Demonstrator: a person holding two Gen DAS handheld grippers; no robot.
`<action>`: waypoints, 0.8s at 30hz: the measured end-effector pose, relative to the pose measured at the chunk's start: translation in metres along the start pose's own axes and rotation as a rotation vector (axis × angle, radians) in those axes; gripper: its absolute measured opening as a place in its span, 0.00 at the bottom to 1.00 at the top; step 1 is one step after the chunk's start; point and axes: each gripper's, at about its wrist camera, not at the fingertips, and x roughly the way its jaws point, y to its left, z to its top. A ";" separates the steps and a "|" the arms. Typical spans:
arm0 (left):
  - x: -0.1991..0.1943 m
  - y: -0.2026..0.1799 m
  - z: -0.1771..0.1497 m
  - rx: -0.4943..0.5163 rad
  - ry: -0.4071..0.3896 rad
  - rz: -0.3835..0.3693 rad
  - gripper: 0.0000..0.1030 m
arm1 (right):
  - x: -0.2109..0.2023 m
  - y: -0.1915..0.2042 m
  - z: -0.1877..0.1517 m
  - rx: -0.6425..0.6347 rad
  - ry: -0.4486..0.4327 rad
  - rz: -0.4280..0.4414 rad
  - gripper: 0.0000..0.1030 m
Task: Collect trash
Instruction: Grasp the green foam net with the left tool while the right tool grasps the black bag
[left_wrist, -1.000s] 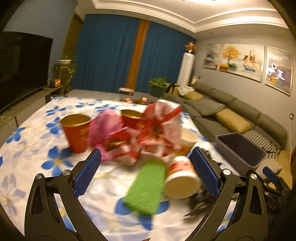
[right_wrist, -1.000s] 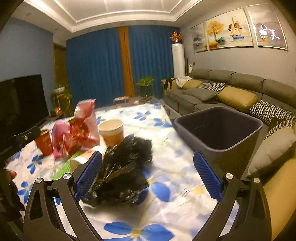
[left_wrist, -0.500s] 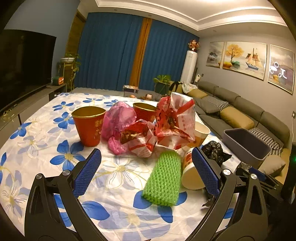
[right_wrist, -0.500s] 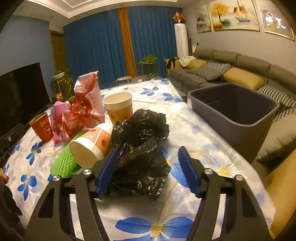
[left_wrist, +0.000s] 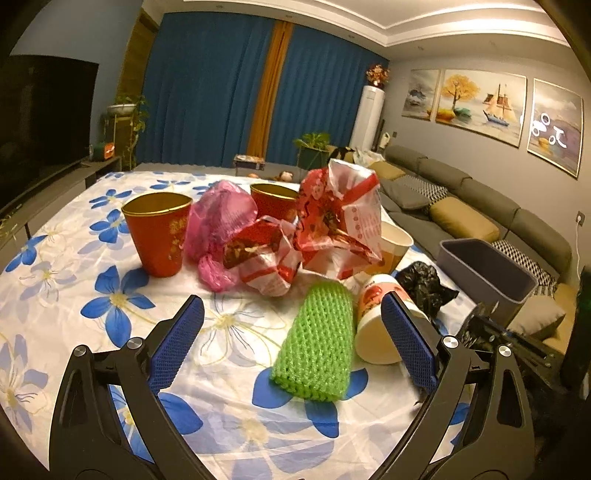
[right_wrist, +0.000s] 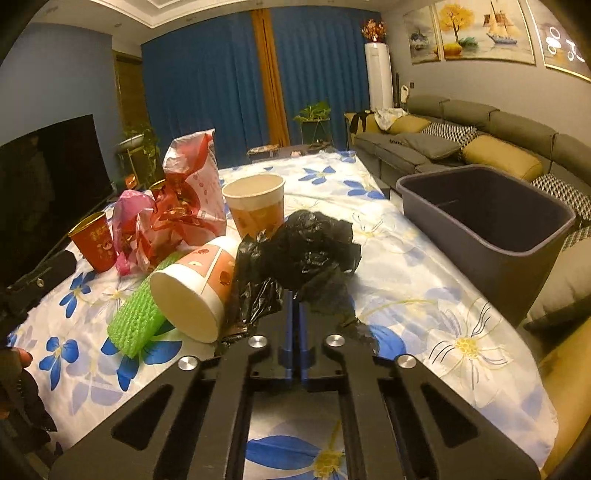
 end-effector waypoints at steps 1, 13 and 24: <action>0.002 -0.001 -0.001 0.006 0.011 -0.004 0.90 | -0.003 -0.001 0.001 0.001 -0.011 -0.002 0.02; 0.043 -0.008 -0.015 0.067 0.222 -0.062 0.68 | -0.032 -0.003 0.014 -0.004 -0.113 -0.002 0.02; 0.078 -0.007 -0.023 0.048 0.383 -0.099 0.31 | -0.038 -0.013 0.014 0.013 -0.117 -0.009 0.01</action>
